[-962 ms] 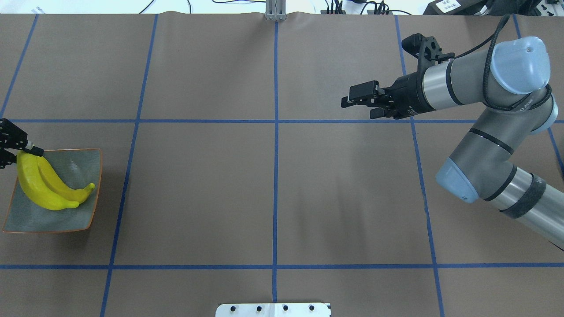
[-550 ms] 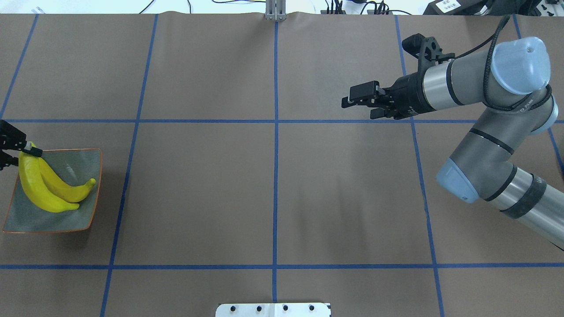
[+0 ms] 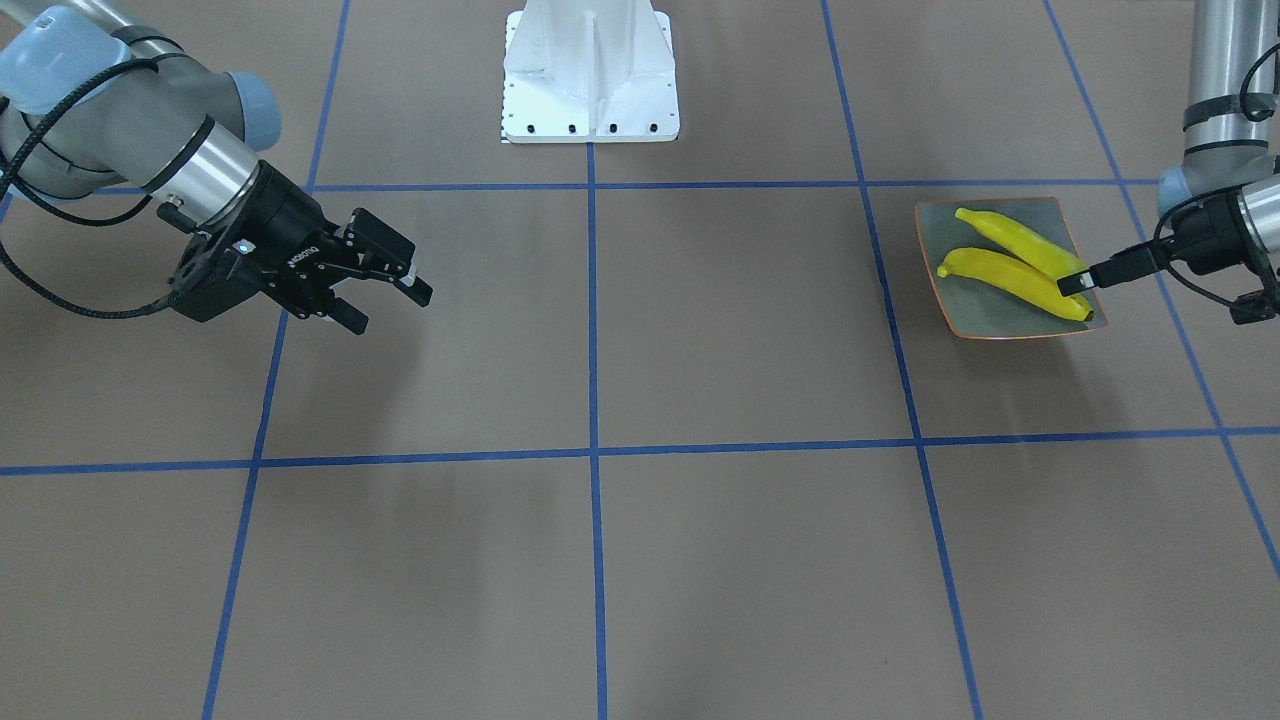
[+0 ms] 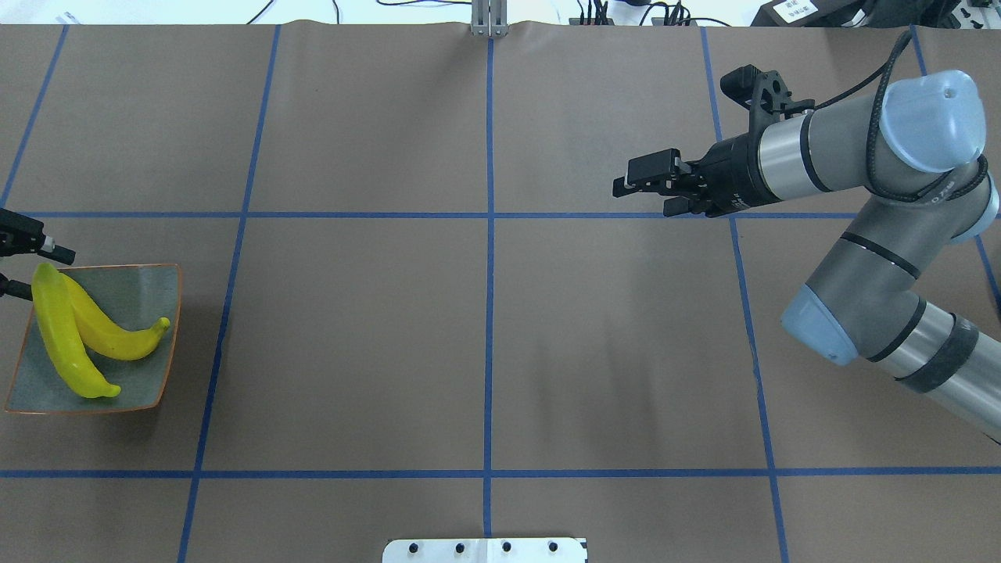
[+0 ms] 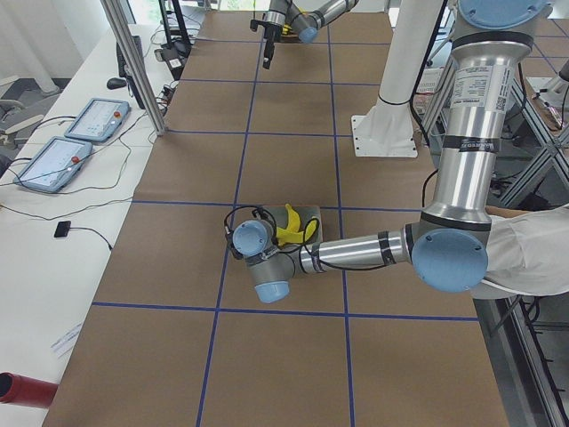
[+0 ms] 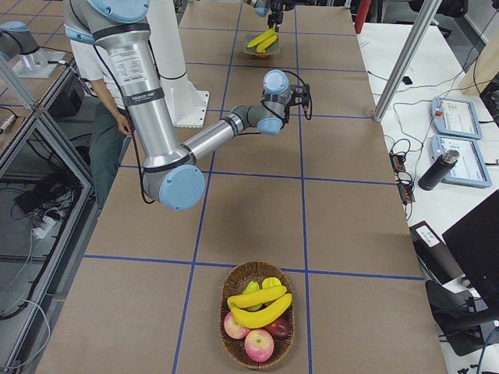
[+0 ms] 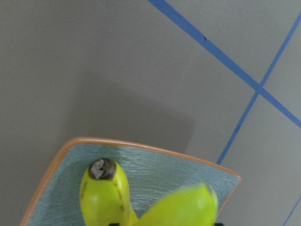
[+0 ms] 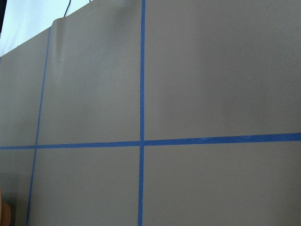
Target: Transfer all bananas from basket to plate
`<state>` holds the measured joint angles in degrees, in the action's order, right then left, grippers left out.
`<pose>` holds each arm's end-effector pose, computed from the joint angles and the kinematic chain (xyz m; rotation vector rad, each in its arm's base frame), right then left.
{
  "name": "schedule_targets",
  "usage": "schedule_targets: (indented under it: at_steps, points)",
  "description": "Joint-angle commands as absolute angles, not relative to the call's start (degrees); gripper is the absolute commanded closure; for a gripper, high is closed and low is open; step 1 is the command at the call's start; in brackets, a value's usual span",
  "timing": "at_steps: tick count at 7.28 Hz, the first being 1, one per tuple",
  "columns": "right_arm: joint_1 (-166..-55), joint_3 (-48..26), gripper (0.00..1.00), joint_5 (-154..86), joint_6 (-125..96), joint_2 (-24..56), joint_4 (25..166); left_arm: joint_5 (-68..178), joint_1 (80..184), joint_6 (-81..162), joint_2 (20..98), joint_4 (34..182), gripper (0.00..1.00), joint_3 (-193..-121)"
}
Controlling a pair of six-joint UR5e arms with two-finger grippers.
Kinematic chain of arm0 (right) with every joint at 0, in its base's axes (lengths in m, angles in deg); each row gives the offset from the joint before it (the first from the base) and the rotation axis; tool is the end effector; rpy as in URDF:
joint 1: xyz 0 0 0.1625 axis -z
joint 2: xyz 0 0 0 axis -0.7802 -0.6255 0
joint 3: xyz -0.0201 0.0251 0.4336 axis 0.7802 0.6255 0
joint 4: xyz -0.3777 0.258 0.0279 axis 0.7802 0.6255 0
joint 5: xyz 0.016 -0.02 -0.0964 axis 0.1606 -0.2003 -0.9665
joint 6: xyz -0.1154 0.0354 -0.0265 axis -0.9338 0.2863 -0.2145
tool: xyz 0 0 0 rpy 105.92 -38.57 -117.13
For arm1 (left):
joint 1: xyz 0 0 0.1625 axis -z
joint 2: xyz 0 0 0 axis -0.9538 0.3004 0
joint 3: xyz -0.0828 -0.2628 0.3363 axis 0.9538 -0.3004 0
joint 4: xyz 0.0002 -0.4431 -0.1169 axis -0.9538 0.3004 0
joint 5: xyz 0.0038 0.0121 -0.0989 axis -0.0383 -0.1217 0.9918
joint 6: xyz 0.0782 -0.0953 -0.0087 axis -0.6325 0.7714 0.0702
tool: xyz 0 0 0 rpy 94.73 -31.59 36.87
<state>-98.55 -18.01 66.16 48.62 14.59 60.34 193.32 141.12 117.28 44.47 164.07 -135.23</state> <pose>-0.3906 -0.5206 0.2877 0.2014 -1.3696 0.1576 0.1809 -0.5086 0.6401 -0.3349 1.4006 -0.3030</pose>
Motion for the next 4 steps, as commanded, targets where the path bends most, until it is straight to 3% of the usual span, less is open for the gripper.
schedule_targets:
  at_steps: [1,4]
  points:
    - [-98.65,-18.53,0.00,66.20,48.62,13.60,60.27,193.43,144.04,114.93,44.08,165.62,0.00,-135.21]
    - [-105.83,-20.46,0.00,66.73,47.83,4.14,60.10,193.08,151.07,111.79,44.17,165.10,0.00,-135.30]
